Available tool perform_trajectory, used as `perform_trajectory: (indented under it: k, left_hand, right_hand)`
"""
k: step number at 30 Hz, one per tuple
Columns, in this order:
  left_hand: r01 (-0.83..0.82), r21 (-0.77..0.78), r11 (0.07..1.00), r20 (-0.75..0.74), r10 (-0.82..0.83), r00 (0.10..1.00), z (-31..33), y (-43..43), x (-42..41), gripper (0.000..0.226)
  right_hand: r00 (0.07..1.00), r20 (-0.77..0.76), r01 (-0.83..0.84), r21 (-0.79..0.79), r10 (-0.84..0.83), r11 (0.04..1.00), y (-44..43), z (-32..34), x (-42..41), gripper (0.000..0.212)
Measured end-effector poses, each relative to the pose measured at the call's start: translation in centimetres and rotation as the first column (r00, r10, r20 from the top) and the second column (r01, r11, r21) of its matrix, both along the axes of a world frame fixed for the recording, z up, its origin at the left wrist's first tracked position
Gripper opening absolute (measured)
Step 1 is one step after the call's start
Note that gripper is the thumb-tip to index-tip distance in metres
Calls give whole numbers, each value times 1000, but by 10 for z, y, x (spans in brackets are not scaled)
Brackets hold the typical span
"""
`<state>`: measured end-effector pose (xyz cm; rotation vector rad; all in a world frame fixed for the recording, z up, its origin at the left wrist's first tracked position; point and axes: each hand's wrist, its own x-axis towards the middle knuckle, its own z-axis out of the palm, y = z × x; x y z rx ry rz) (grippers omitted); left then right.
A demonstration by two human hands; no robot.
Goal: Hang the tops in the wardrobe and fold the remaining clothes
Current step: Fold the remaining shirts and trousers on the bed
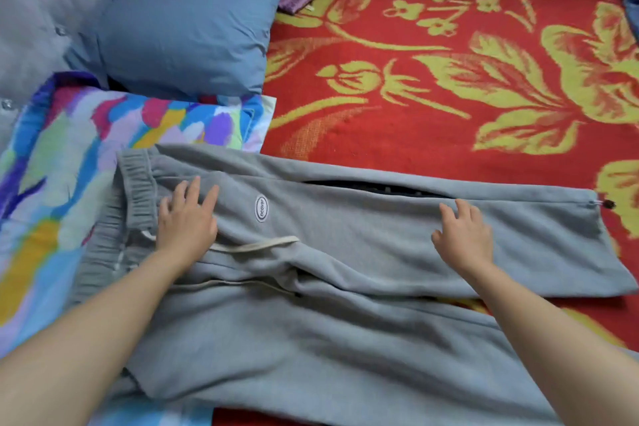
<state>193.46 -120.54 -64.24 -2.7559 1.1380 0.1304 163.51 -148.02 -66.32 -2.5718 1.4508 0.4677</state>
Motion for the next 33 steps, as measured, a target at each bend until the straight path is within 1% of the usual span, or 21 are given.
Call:
perform_trajectory:
  k: [1, 4, 6, 8, 10, 12, 13, 14, 15, 16, 18, 19, 20, 23, 24, 25, 26, 27, 30, 31, 33]
  left_hand:
    - [-13, 24, 1000, 21, 12, 1000, -1, -7, 10, 61]
    - [-26, 203, 979, 12, 24, 1000, -11, -29, 56, 59]
    - [3, 259, 966, 4, -4, 1000, -14, -39, 81, 58]
    - [20, 309, 951, 47, -36, 998, -16, -45, 107, 60]
    - [-4, 392, 920, 57, -20, 998, -17, -48, 128, 65]
    - [-40, 429, 902, 25, 32, 999, -17, -48, 143, 74]
    - [-40, 435, 900, 17, 36, 999, -17, -46, 149, 72]
    - [-17, 438, 899, 26, 6, 1000, -17, -43, 152, 63]
    - [25, 421, 907, 53, -51, 997, -17, -39, 154, 50]
    - [70, 355, 932, 94, -110, 989, -16, -33, 155, 39]
    - [188, 142, 972, 138, -207, 968, -11, -18, 155, 27]
    - [255, 37, 966, 185, -258, 948, -9, -7, 155, 25]
    - [319, -35, 947, 253, -300, 920, -5, 5, 153, 22]
    - [457, -92, 885, 320, -408, 855, 7, 43, 142, 23]
    - [478, -109, 872, 326, -423, 846, 9, 56, 138, 24]
    - [496, -131, 859, 333, -433, 838, 11, 70, 133, 23]
    - [512, -145, 847, 336, -445, 830, 12, 85, 129, 19]
    - [532, -159, 832, 325, -465, 824, 12, 100, 125, 14]
    - [555, -198, 808, 222, -514, 828, 13, 146, 110, 9]
    - [561, -201, 803, 199, -527, 826, 12, 159, 105, 11]
    - [533, -203, 821, 137, -515, 846, 9, 187, 89, 13]
  right_hand:
    - [999, -29, -13, 10, 13, 1000, -2, -2, 5, 52]
    - [984, -136, -112, 39, 116, 993, -15, -17, 33, 64]
    - [967, -190, -168, 33, 171, 985, -29, -26, 45, 71]
    - [959, -237, -147, 54, 156, 988, -47, -34, 55, 71]
    - [943, -310, -108, 64, 123, 992, -60, -40, 62, 69]
    - [918, -376, -135, -10, 122, 991, -64, -44, 59, 66]
    - [923, -367, -155, -76, 116, 985, -64, -47, 56, 60]
    - [943, -315, -163, -155, 107, 974, -64, -51, 50, 50]
    - [963, -255, -153, -226, 94, 962, -63, -52, 44, 37]
    - [977, -195, -133, -278, 80, 951, -61, -52, 37, 24]
    - [992, -44, -124, -330, 116, 936, -56, -50, 19, 6]
    - [985, 14, -159, -344, 174, 925, -54, -48, 8, 11]
    - [969, 29, -224, -317, 245, 922, -52, -45, -2, 23]
    - [903, -55, -428, -63, 425, 902, -32, -30, -32, 60]
    - [890, -70, -452, -1, 451, 892, -24, -26, -41, 72]
    - [885, -68, -460, 33, 461, 887, -16, -23, -52, 79]
    - [886, -59, -458, 40, 460, 888, -7, -22, -62, 76]
    - [883, -53, -464, 47, 466, 885, 3, -20, -72, 64]
    - [834, 56, -544, -79, 549, 835, 41, -11, -100, 17]
    - [808, 91, -570, -127, 582, 812, 54, -12, -109, 11]
    - [792, 75, -592, -148, 606, 792, 85, -10, -130, 24]
